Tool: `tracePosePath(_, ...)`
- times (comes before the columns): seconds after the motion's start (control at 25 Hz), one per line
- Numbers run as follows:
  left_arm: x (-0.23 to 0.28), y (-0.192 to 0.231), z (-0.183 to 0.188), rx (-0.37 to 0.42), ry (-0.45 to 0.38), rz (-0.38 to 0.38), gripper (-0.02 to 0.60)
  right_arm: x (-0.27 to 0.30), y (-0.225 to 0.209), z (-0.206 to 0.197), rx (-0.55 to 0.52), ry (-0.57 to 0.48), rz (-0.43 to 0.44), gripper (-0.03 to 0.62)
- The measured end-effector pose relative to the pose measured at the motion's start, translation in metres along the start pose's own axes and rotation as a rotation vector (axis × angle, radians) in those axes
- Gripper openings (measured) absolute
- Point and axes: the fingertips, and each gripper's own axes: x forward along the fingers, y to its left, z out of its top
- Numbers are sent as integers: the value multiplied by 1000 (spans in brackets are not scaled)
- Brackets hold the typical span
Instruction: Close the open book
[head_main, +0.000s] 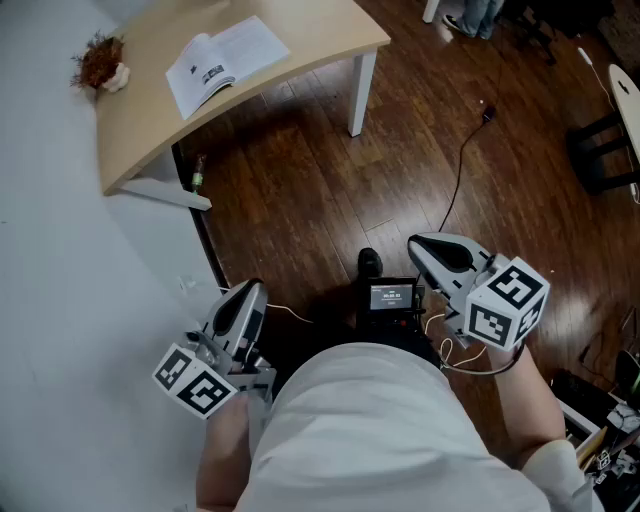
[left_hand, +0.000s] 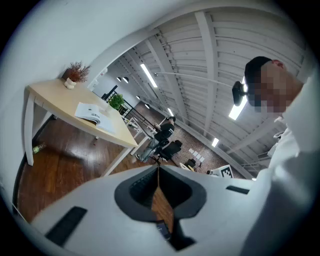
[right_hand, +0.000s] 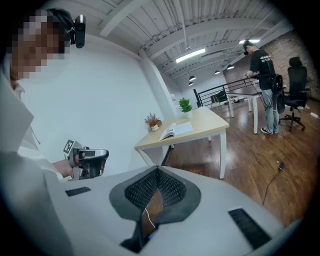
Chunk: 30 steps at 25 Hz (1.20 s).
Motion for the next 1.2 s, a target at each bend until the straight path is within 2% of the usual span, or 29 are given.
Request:
tracePosePath(0.28, 61, 4, 21, -9, -10, 24, -2, 21, -52, 29, 12, 17, 27, 0)
tracePosePath(0.68, 154, -16, 55, 0, -19, 21, -2, 42, -122, 82, -11, 36, 59, 0)
tracePosePath(0.92, 178, -10, 65, -4, -24, 62, -2, 49, -145, 102, -33, 34, 71, 0)
tracePosePath(1.2, 187, -3, 77, 0, -40, 86, -2, 70, -154, 114, -52, 45, 101, 0)
